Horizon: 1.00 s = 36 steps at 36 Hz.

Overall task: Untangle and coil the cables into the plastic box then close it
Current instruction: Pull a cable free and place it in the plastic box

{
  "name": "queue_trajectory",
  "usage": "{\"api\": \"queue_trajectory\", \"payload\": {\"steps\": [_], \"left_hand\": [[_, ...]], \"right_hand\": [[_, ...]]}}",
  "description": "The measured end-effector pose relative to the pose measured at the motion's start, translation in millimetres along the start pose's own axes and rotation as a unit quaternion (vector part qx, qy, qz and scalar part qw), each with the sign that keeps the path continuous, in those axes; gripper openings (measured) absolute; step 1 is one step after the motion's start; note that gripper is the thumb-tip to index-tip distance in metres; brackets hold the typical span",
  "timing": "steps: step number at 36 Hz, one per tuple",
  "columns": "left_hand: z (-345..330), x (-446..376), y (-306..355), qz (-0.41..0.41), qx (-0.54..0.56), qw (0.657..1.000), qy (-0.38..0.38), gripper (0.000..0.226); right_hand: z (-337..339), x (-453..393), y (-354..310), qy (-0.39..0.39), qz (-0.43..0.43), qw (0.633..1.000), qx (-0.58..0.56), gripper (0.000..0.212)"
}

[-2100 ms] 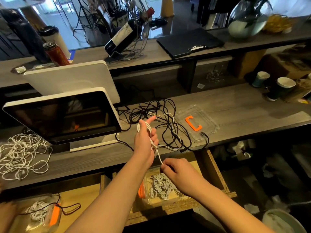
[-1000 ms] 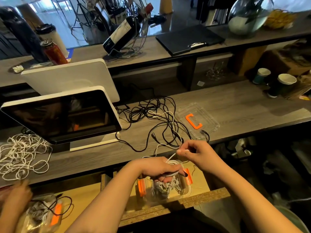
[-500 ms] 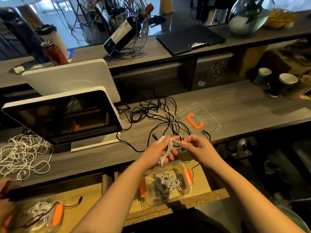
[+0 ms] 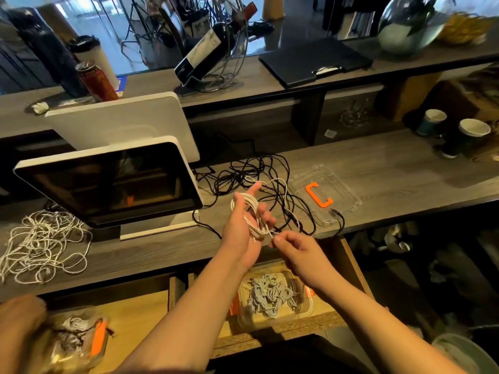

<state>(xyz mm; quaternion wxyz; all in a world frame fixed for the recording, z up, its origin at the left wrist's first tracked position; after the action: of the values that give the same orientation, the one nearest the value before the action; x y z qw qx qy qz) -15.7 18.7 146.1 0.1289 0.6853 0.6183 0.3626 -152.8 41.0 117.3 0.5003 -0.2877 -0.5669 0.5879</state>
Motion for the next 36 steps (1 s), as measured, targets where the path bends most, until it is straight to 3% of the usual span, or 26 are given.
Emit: {"api": "queue_trajectory", "payload": {"steps": [4,8,14,16,21,25,27,31,34,36], "left_hand": [[6.0,-7.0,5.0,-0.020,-0.005,0.999,0.024,0.051],[13.2,-10.4,6.6,-0.066,-0.126,0.988,0.060,0.049],[21.6,-11.7,2.7,-0.136,-0.422,0.891,0.094,0.034],[24.9,-13.5,0.3,-0.101,-0.488,0.865,0.060,0.035],[29.3,-8.4,-6.7,0.097,-0.575,0.810,-0.063,0.045],[23.1,5.5,-12.7,0.278,-0.428,0.856,-0.080,0.064],[23.4,7.8,-16.5,0.335,-0.373,0.857,-0.119,0.083],[23.7,9.1,-22.9,0.393,-0.365,0.820,-0.202,0.095],[23.9,11.2,-20.3,0.404,-0.341,0.811,-0.251,0.103],[24.2,11.8,-16.4,0.395,-0.350,0.800,-0.286,0.095]], "right_hand": [[-9.9,3.3,-1.4,-0.058,-0.016,0.998,0.017,0.024],[-10.6,5.6,-3.2,-0.101,-0.018,0.990,0.097,0.024],[-4.5,8.4,-17.1,-0.126,0.035,0.978,0.160,0.025],[1.5,9.2,-24.6,-0.129,0.046,0.980,0.141,0.025],[25.0,4.8,-42.2,-0.094,0.063,0.987,0.114,0.017],[44.7,-1.0,-48.8,-0.077,0.062,0.987,0.125,0.016],[52.2,-4.0,-47.3,-0.070,0.065,0.986,0.138,0.013],[66.0,-6.7,-44.0,-0.047,0.070,0.989,0.119,0.012],[74.1,-7.3,-41.1,-0.028,0.071,0.991,0.108,0.015],[75.9,-6.8,-38.8,-0.026,0.067,0.991,0.110,0.014]]}}
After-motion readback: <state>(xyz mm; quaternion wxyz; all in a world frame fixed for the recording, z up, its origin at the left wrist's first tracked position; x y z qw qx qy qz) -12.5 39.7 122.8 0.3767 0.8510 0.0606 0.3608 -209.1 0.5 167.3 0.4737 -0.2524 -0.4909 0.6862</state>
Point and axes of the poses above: each hand's wrist, its own x-axis away from the middle knuckle, its own z-axis out of the back of the hand, y = z × x, the point moved 1 cm from there along -x, towards the middle knuckle, and after that the axes turned 4 degrees about x, right-handed, at the moved point
